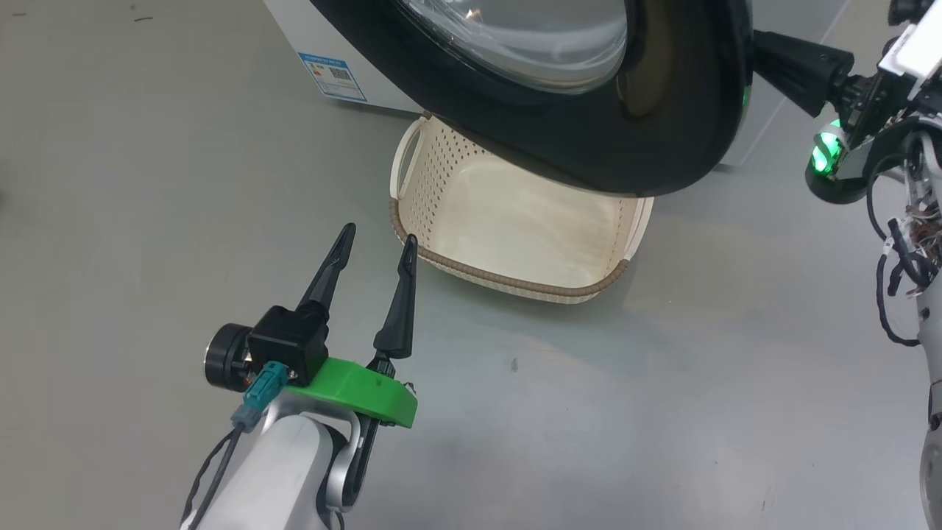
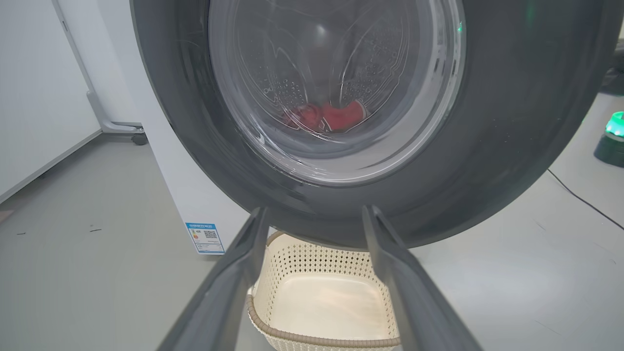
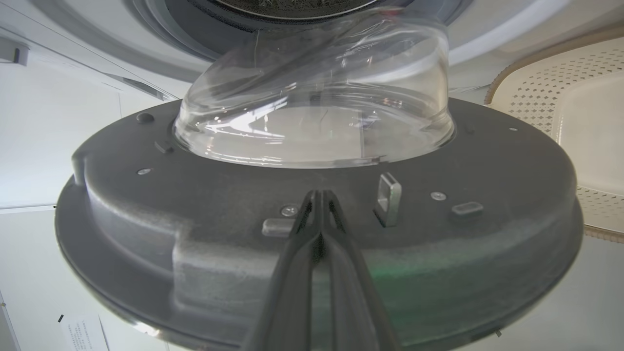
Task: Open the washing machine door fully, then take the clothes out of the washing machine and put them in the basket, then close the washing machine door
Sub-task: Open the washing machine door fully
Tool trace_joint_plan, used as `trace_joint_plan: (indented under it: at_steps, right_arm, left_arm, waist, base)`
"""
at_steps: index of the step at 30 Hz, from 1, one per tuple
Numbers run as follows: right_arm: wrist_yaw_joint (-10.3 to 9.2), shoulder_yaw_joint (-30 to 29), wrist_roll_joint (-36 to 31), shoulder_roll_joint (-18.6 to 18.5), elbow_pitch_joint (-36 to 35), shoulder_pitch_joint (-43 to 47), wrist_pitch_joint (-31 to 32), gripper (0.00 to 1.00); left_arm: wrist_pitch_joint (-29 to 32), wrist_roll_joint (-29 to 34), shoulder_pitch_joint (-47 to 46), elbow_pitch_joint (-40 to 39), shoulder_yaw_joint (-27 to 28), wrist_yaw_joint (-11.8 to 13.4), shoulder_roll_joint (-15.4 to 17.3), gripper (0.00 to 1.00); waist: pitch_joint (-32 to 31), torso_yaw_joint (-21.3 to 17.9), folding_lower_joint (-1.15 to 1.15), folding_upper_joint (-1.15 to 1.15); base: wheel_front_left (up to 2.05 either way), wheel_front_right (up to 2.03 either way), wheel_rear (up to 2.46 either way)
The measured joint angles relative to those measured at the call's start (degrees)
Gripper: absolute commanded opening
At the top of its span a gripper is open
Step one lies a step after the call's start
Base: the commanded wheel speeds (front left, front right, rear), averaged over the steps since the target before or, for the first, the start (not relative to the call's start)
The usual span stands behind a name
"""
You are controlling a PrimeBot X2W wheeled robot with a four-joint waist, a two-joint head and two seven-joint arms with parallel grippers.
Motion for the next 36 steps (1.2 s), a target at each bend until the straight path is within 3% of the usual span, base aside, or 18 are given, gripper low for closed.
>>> trace_joint_plan:
  at_steps: [26,36]
  right_arm:
    - [1.18,4.0,1.12,8.27,-2.82,14.21,1.62,0.0]
    - [1.53,6.23,1.22,9.48,-4.52,18.53,1.53,0.0]
  left_arm:
    - [0.0,0.8,5.27,3.16,1.9,0.01,0.14,1.0]
    - [0.0,0.82,6.65,3.49,2.18,0.01,0.18,1.0]
  waist:
    - [-9.54,2.74,0.0,0.0]
    - [-11.56,5.26,0.0,0.0]
  base:
    - [0.0,0.0,0.0]
    - [0.0,0.0,0.0]
